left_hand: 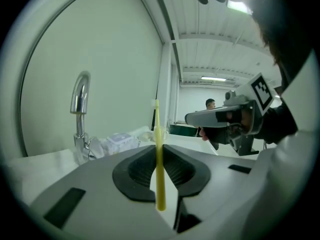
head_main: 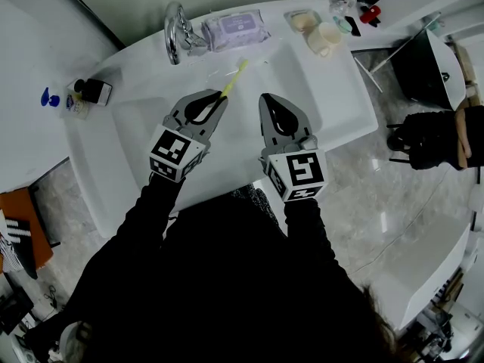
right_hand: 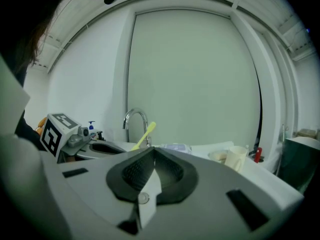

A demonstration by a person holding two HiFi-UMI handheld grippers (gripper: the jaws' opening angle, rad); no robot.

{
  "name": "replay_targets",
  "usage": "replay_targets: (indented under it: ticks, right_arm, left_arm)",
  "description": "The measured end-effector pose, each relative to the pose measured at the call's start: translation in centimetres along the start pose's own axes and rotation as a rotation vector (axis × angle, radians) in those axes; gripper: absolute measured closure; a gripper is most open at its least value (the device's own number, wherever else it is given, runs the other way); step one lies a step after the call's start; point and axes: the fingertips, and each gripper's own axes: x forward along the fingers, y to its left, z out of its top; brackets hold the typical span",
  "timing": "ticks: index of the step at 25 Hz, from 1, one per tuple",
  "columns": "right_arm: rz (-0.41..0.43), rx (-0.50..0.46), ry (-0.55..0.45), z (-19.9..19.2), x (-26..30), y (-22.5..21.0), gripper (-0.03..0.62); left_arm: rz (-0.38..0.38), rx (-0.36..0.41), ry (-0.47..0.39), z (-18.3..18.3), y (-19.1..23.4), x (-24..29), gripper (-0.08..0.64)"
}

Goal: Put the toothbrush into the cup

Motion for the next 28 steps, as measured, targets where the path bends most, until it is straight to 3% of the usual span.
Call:
replay_targets:
  ticks: [6,11,25,28]
  right_arm:
    - [0.108,0.059,-0.074,2.7,0.2,1.7,0.585]
    - [0.277,0.196,-0.134,4.5,-0.1,3.6,0.544]
    - [0.235,0.153,-0.117,4.5,-0.2,4.0,0.532]
    - [0.265,0.174,-0.113,4.4,-0.4,4.5,0.554]
  left_arm:
    - [-0.044,0.17,-0.092,3.0,-2.1,-1.6,0.509]
    - [-0.079,0.202,-0.131,3.8,-3.0,-2.2,0.509]
    - [-0.118,0.264,-0.109,3.5,-4.7,-2.2,0.509]
    - [-0.135,0.249,-0.112,3.0,-4.9,-2.2,0.509]
